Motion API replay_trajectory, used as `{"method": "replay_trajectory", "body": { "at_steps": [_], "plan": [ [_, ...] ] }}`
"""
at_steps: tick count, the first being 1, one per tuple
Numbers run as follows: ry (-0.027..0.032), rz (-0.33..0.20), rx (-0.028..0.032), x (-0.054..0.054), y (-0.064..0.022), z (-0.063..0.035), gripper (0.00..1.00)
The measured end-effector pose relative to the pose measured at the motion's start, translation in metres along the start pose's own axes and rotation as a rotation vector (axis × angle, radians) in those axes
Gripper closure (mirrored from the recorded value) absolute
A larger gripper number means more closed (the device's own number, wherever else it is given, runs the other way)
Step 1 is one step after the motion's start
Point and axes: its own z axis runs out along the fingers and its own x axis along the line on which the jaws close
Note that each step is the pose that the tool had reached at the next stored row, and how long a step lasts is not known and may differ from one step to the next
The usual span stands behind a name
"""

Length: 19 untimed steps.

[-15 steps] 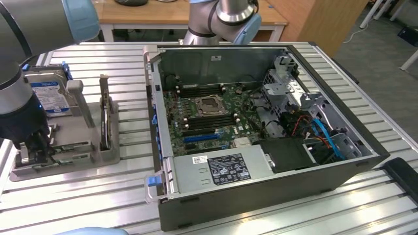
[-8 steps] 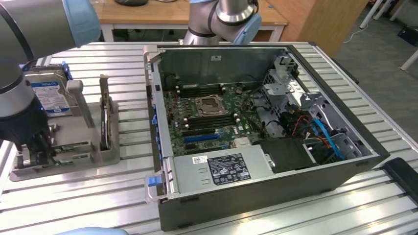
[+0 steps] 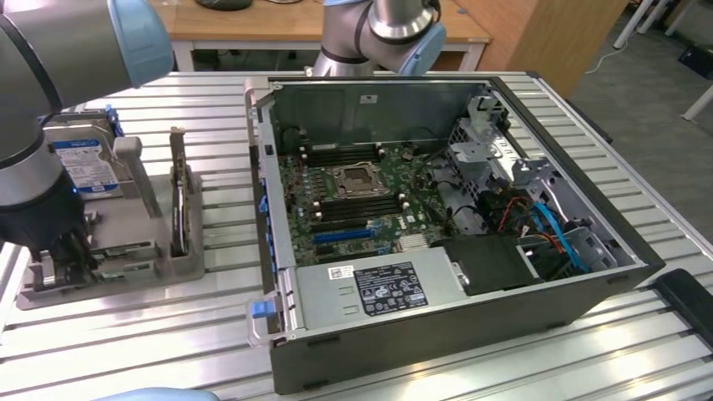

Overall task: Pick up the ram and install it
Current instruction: 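Pick up the ram and move it above insertion slot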

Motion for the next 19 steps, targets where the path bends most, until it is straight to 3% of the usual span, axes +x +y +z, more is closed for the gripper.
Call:
{"method": "replay_trajectory", "body": {
  "at_steps": [6,7,9,19],
  "plan": [
    [0.0,0.0,-0.0001,0.0,0.0,0.0009,0.71],
    [0.0,0.0,0.0,0.0,0.0,0.0009,0.72],
    [0.0,0.0,-0.0001,0.0,0.0,0.0009,0.84],
    [0.0,0.0,-0.0001,0.0,0.0,0.0009,0.86]
  ]
}}
